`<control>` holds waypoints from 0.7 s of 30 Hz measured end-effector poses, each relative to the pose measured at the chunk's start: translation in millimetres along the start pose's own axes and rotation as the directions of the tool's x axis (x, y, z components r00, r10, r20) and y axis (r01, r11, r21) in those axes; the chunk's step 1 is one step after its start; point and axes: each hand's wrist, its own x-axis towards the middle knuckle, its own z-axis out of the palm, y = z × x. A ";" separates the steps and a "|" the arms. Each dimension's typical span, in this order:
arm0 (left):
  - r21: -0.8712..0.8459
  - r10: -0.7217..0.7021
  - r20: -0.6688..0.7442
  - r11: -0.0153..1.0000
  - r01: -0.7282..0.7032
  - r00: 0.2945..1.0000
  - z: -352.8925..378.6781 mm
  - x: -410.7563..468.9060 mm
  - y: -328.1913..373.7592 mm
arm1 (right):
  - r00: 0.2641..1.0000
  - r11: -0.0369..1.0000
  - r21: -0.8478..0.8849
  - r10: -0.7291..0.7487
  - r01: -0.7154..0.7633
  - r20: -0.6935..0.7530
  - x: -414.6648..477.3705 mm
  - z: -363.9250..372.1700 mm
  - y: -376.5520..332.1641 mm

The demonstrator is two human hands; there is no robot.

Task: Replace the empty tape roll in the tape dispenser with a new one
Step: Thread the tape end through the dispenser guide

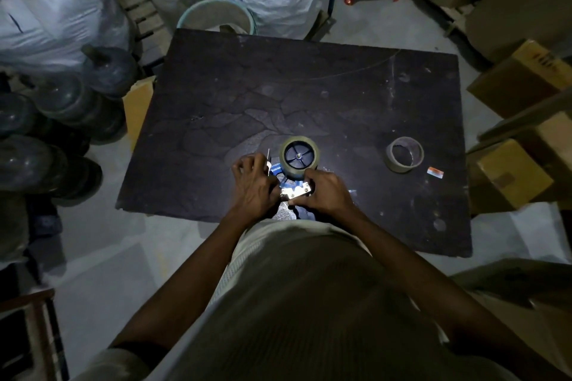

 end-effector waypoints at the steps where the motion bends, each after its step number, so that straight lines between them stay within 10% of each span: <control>1: -0.007 0.000 -0.007 1.000 0.000 1.000 0.3 -1.0 -0.2 | 1.000 1.000 -0.012 0.009 -0.009 0.013 1.0 -1.2 -1.3; 21: -0.126 -0.001 -0.106 0.992 -0.012 0.994 5.3 -6.3 -5.5 | 0.990 0.996 -0.002 0.088 -0.089 0.109 12.0 -3.4 -4.7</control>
